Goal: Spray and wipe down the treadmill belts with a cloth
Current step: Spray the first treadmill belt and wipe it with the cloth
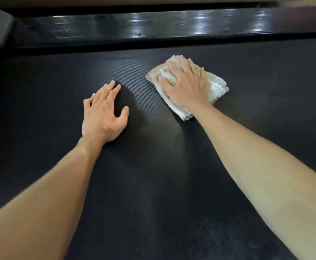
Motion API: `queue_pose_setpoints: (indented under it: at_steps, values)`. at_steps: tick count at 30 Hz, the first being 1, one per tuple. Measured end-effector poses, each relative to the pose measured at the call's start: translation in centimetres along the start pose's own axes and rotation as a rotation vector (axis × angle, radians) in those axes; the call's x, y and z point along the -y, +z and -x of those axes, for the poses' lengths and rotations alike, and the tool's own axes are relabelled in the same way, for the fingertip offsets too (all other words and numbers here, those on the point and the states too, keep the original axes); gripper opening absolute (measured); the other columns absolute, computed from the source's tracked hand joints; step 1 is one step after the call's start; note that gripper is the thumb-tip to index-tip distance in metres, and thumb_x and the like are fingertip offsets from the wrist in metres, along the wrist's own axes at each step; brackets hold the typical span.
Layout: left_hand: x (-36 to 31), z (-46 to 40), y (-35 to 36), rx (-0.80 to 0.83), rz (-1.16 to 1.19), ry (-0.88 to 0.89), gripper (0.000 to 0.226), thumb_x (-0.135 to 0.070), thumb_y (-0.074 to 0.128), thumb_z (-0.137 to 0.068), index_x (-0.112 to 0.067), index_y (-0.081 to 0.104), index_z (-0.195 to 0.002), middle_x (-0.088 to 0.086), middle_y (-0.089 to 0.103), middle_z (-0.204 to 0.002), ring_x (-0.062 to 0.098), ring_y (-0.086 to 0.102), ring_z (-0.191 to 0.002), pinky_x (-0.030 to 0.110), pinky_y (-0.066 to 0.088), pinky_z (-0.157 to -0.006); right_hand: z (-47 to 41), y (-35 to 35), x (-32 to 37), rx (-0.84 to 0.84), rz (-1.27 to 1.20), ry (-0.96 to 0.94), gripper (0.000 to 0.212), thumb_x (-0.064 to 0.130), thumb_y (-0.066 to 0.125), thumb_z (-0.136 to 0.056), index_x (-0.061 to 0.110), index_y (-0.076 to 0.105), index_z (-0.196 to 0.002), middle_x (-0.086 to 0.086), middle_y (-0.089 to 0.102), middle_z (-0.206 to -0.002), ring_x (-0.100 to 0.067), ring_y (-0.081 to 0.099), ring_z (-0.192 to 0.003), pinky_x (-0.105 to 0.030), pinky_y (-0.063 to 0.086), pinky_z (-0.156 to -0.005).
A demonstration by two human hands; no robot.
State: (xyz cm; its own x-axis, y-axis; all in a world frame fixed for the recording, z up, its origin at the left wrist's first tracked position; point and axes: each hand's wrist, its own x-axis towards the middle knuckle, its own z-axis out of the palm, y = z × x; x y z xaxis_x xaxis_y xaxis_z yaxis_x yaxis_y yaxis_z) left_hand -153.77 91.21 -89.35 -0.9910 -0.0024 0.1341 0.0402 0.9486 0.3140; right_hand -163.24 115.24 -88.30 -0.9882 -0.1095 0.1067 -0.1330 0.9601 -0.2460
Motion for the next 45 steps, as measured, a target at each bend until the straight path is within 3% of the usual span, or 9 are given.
queue_pose_setpoints:
  at_steps: [4, 11, 17, 27, 31, 35, 45]
  values:
    - [0.1, -0.1, 0.5, -0.022, -0.012, -0.010, 0.068, -0.051, 0.040, -0.092, -0.022, 0.041, -0.153, -0.004, 0.030, -0.165, 0.017, 0.025, -0.152, 0.046, 0.020, -0.119, 2.8, -0.5, -0.7, 0.091, 0.003, -0.152, 0.063, 0.066, 0.030, -0.101, 0.040, 0.031, -0.159, 0.004, 0.013, -0.173, -0.022, 0.010, -0.158, -0.049, 0.004, -0.128]
    - [-2.9, 3.2, -0.7, -0.144, -0.121, 0.020, 0.046, -0.027, 0.045, -0.104, -0.011, 0.052, -0.146, 0.007, 0.039, -0.160, 0.023, 0.031, -0.151, 0.046, 0.020, -0.123, 11.9, -2.1, -1.4, 0.093, -0.020, -0.286, 0.058, 0.066, 0.034, -0.101, 0.043, 0.039, -0.154, 0.008, 0.017, -0.171, -0.018, 0.015, -0.156, -0.045, 0.010, -0.127]
    - [-7.1, 12.4, -1.0, 0.009, 0.027, 0.007, 0.053, -0.034, 0.041, -0.105, -0.020, 0.038, -0.156, -0.003, 0.027, -0.166, 0.012, 0.018, -0.155, 0.042, 0.014, -0.126, 19.0, -2.9, -2.2, 0.129, -0.016, -0.380, 0.064, 0.072, 0.028, -0.096, 0.044, 0.042, -0.152, 0.010, 0.017, -0.171, -0.016, 0.015, -0.156, -0.044, 0.012, -0.127]
    - [-8.6, 21.9, -1.6, -0.016, 0.072, -0.038, 0.054, -0.030, 0.043, -0.105, -0.020, 0.033, -0.158, -0.008, 0.023, -0.167, 0.007, 0.014, -0.155, 0.036, 0.006, -0.126, 30.1, -5.6, -4.9, 0.182, 0.015, -0.473, 0.065, 0.073, 0.025, -0.098, 0.047, 0.031, -0.158, 0.014, 0.003, -0.173, -0.010, 0.003, -0.159, -0.043, 0.006, -0.129]
    - [-8.6, 24.1, -1.6, 0.027, 0.048, -0.037, 0.065, -0.046, 0.030, -0.100, -0.021, 0.030, -0.159, -0.008, 0.020, -0.168, 0.007, 0.012, -0.155, 0.037, 0.005, -0.126, 34.4, -6.6, -6.0, 0.173, 0.025, -0.495, 0.065, 0.073, 0.027, -0.098, 0.046, 0.032, -0.157, 0.016, 0.000, -0.173, -0.007, 0.001, -0.158, -0.038, 0.001, -0.129]
    - [-8.1, 25.5, -0.6, 0.057, -0.005, -0.006, 0.084, -0.062, 0.013, -0.087, -0.026, 0.019, -0.162, -0.012, 0.008, -0.169, 0.004, 0.001, -0.155, 0.036, -0.003, -0.127, 36.0, -6.8, -6.5, 0.194, 0.043, -0.522, 0.066, 0.075, 0.027, -0.097, 0.047, 0.029, -0.158, 0.016, -0.002, -0.173, -0.008, 0.000, -0.158, -0.037, -0.002, -0.128]
    - [-8.5, 25.6, -0.1, 0.035, -0.108, -0.004, 0.082, -0.059, 0.007, -0.088, -0.026, 0.014, -0.163, -0.012, 0.004, -0.170, 0.005, -0.002, -0.156, 0.038, -0.002, -0.126, 32.4, -7.0, -6.5, 0.320, 0.017, -0.557, 0.067, 0.078, 0.027, -0.098, 0.051, 0.020, -0.158, 0.019, -0.004, -0.172, -0.004, -0.005, -0.158, -0.042, 0.000, -0.130]
